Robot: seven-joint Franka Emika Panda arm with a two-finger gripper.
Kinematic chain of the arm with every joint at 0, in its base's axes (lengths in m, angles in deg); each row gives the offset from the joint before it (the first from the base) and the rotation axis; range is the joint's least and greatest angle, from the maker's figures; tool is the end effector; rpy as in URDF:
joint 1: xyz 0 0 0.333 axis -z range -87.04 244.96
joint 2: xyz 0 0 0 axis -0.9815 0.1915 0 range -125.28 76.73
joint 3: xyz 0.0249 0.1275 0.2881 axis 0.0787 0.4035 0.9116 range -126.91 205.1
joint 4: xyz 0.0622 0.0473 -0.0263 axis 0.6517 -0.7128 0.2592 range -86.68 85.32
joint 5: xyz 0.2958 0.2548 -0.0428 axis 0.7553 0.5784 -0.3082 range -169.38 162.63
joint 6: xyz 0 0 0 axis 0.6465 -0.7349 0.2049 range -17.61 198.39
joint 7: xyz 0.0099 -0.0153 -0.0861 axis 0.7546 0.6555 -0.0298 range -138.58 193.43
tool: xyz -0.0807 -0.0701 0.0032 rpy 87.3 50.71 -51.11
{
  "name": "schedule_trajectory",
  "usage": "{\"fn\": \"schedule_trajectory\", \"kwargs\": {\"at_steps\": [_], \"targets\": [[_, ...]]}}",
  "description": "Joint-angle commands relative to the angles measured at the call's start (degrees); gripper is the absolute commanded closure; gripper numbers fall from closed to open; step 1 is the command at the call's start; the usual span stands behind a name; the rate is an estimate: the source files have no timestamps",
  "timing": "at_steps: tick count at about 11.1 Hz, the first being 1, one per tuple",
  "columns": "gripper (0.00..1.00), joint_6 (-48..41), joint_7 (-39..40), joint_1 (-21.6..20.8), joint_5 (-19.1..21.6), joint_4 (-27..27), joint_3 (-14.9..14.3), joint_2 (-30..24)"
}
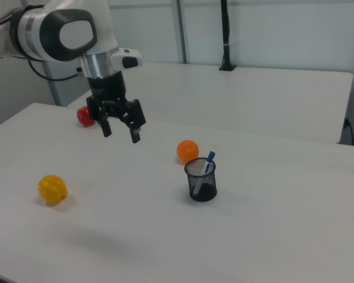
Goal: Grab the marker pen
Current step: 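Move the open gripper over the black mesh pen cup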
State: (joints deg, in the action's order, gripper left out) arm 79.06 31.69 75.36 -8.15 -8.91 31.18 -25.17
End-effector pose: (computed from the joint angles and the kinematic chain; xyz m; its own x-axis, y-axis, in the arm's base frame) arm 0.5516 -0.0503 0.5739 0.9993 0.0072 -0.0354 0.0100 -0.9969 0.0780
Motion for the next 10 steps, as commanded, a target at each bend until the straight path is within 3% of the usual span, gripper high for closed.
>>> {"fn": "schedule_trajectory", "kwargs": {"at_steps": [1,5,10], "targets": [[0.00,7.6,1.5,2.9,0.3,3.1,-0.7,5.4],[0.00,18.7,0.0,6.0,0.5,3.2,-0.7,10.8],[0.00,37.6,-9.4,6.9,-0.4,3.2,-0.8,18.8]]}}
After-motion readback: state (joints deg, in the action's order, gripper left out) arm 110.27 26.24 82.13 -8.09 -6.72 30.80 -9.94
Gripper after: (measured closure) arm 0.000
